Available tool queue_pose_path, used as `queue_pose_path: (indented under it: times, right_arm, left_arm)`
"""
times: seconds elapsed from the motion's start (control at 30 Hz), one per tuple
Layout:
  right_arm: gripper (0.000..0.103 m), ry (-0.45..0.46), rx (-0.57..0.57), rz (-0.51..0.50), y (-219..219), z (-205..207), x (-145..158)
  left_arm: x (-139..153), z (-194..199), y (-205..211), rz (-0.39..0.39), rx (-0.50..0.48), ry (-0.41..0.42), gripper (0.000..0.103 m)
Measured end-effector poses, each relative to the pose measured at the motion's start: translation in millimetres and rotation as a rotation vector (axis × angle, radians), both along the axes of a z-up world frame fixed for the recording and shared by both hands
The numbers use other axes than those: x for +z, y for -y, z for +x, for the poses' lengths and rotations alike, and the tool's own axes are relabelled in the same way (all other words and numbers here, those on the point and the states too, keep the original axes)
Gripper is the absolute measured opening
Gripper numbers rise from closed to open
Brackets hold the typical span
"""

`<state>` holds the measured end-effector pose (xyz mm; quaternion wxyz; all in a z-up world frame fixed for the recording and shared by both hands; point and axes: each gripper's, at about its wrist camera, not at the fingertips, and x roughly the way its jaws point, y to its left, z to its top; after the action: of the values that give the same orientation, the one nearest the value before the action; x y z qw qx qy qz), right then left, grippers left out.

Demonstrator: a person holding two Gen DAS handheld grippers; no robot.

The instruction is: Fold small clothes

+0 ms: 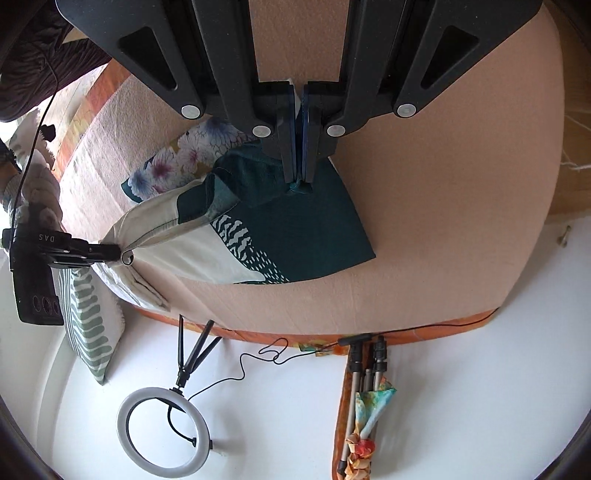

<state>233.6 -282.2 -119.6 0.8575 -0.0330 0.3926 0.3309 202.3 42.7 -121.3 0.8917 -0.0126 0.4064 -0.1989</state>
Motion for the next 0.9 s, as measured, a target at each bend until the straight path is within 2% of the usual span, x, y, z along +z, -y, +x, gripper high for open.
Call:
queue_pose_path:
  times: [0.1,0.2,0.37,0.5,0.6,0.7,0.83,0.9]
  right_arm:
    - [0.004,-0.001,-0.047,0.038,11.9,-8.3,-2.0]
    - [0.004,-0.005,-0.067,0.068,21.1,-13.7,-2.7]
    - [0.005,-0.007,-0.051,-0.029,16.8,-26.7,-17.6]
    - [0.010,-0.017,-0.029,-0.074,19.6,-38.7,-21.3]
    - [0.011,-0.029,-0.015,-0.064,27.4,-47.2,-17.5]
    - [0.012,-0.021,-0.048,-0.038,35.5,-50.7,-12.4]
    - [0.012,-0.014,-0.088,0.006,35.6,-47.1,-6.4]
    - [0.012,-0.022,-0.099,0.025,31.8,-43.0,-5.2]
  left_arm:
    - [1.9,-8.3,-6.0,-0.030,0.013,-0.001,0.001]
    - [0.3,-17.6,-3.2,0.007,-0.021,0.020,0.001]
    - [-11.5,-29.9,0.2,0.063,-0.071,-0.054,0.005]
    - [-6.4,-45.7,-5.8,0.109,-0.098,-0.057,0.006]
    - [0.7,-51.8,-17.1,0.078,-0.099,-0.062,0.006]
    - [9.8,-53.9,-23.4,0.068,-0.095,-0.046,0.006]
    - [17.1,-44.8,-22.4,0.074,-0.071,-0.022,0.006]
    - [16.7,-33.3,-21.3,0.051,-0.053,-0.036,0.006]
